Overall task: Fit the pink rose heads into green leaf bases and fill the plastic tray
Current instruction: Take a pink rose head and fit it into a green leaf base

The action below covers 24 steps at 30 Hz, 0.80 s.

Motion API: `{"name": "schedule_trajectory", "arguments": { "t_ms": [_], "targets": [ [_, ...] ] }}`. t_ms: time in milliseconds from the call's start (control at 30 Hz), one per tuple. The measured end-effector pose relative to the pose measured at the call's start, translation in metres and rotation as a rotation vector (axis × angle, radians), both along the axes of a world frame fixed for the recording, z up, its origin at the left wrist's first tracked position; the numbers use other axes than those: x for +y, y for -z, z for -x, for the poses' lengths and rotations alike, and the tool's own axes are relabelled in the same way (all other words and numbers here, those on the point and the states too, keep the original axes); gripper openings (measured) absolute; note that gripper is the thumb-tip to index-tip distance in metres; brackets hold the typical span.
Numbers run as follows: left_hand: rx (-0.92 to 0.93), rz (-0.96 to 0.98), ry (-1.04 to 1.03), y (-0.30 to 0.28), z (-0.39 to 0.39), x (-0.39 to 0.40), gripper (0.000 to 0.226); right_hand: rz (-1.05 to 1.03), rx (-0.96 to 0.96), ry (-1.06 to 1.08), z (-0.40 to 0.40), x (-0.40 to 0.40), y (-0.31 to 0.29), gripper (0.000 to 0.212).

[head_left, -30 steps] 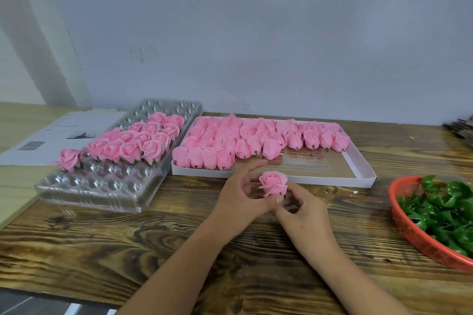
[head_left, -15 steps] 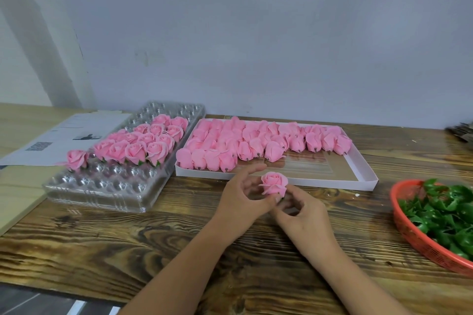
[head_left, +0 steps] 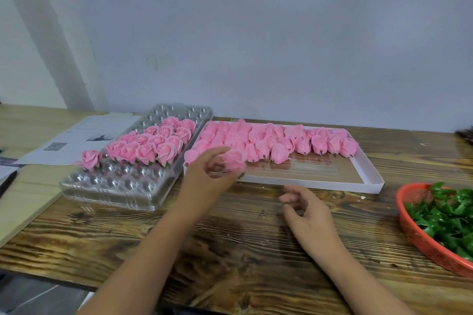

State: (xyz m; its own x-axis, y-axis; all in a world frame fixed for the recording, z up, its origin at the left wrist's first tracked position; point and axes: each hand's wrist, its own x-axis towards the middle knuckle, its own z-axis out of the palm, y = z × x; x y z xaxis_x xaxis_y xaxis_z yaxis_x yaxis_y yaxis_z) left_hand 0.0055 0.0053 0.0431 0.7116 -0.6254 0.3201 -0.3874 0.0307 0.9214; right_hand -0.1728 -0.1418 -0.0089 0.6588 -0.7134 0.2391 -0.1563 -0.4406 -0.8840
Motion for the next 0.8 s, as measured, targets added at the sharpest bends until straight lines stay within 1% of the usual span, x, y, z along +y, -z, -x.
{"name": "schedule_trajectory", "arguments": {
  "t_ms": [167,267,400,567,700,800],
  "targets": [
    [-0.004,0.03,-0.3,-0.019,-0.075,0.068,0.046,-0.003,0.014,0.012,-0.001,-0.001,0.003,0.043],
    [-0.024,0.016,-0.455,-0.021,-0.12,0.113,0.045,-0.006,0.013,0.014,-0.001,-0.001,0.003,0.042],
    [-0.057,-0.041,-0.627,-0.016,-0.16,0.156,0.032,-0.001,0.019,0.016,-0.001,0.0,0.001,0.042],
    [-0.019,-0.22,-0.631,-0.002,-0.182,0.173,0.042,-0.012,0.027,0.015,-0.001,0.0,0.001,0.043],
    [-0.029,-0.301,-0.648,0.008,-0.184,0.166,0.029,-0.007,0.029,0.013,-0.001,0.001,0.001,0.044],
    [-0.014,-0.349,-0.662,0.014,-0.188,0.162,0.031,-0.006,0.023,0.012,-0.001,0.0,0.001,0.045]
  ]
}}
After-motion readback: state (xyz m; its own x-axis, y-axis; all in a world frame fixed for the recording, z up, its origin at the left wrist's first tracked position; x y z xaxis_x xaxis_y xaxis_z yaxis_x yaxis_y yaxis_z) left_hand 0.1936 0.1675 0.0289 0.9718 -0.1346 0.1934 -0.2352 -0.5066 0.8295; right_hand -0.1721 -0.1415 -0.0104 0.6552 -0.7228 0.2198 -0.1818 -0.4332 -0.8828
